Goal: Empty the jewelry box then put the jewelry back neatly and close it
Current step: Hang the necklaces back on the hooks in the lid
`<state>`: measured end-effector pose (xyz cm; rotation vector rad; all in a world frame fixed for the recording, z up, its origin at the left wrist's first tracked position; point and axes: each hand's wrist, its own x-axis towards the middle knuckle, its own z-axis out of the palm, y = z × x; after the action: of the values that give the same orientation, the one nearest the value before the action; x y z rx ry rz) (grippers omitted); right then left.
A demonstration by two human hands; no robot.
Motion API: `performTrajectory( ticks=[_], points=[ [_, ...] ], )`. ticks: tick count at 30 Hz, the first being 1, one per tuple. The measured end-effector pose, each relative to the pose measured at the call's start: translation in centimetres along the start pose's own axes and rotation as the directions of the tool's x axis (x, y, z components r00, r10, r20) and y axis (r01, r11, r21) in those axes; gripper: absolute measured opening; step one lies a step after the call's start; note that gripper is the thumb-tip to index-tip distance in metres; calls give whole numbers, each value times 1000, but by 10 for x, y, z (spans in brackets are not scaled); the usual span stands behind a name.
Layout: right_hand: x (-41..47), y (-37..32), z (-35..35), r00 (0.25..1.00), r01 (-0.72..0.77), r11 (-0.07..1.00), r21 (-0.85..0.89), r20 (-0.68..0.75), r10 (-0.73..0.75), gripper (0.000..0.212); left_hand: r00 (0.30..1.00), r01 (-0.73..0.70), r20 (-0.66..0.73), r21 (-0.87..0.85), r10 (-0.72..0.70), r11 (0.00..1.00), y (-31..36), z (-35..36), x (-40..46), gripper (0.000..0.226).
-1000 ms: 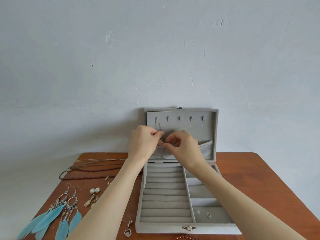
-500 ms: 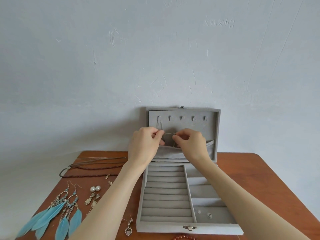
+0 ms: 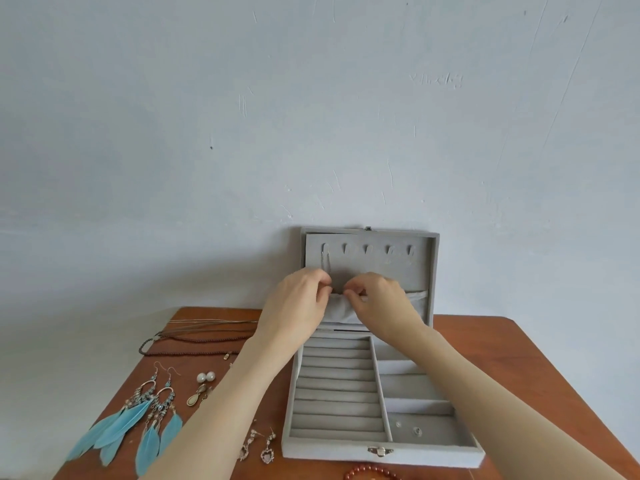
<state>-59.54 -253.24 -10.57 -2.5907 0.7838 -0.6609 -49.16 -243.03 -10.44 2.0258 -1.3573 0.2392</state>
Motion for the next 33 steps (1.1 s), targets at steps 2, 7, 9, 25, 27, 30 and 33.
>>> performTrajectory(
  ticks=[2,7,9,25,27,30,33],
  points=[
    [-4,-3,-2,998,69,991,-116,1,-69,25,998,-67,23,68,66,995,-5,-8,-5,21],
    [-14,-28,-3,974,220,956,-193,-15,-227,28,985,-171,52,282,163,944,-28,-37,-23,25],
    [-16,-45,3,962,271,952,-146,8,-272,29,989,-148,62,320,135,936,-44,-47,-27,25],
    [44,-101,96,932,135,914,-383,361,14,25,937,83,303,297,-176,951,-167,-29,-39,37],
    [47,-100,101,936,99,920,-379,349,43,25,945,76,287,282,-160,956,-171,-28,-43,39],
    [50,-99,102,938,49,937,-345,339,75,24,943,88,290,260,-165,962,-174,-28,-46,43],
    [52,-99,101,932,28,952,-306,353,86,24,933,109,311,237,-181,965,-173,-28,-47,46]
  ],
)
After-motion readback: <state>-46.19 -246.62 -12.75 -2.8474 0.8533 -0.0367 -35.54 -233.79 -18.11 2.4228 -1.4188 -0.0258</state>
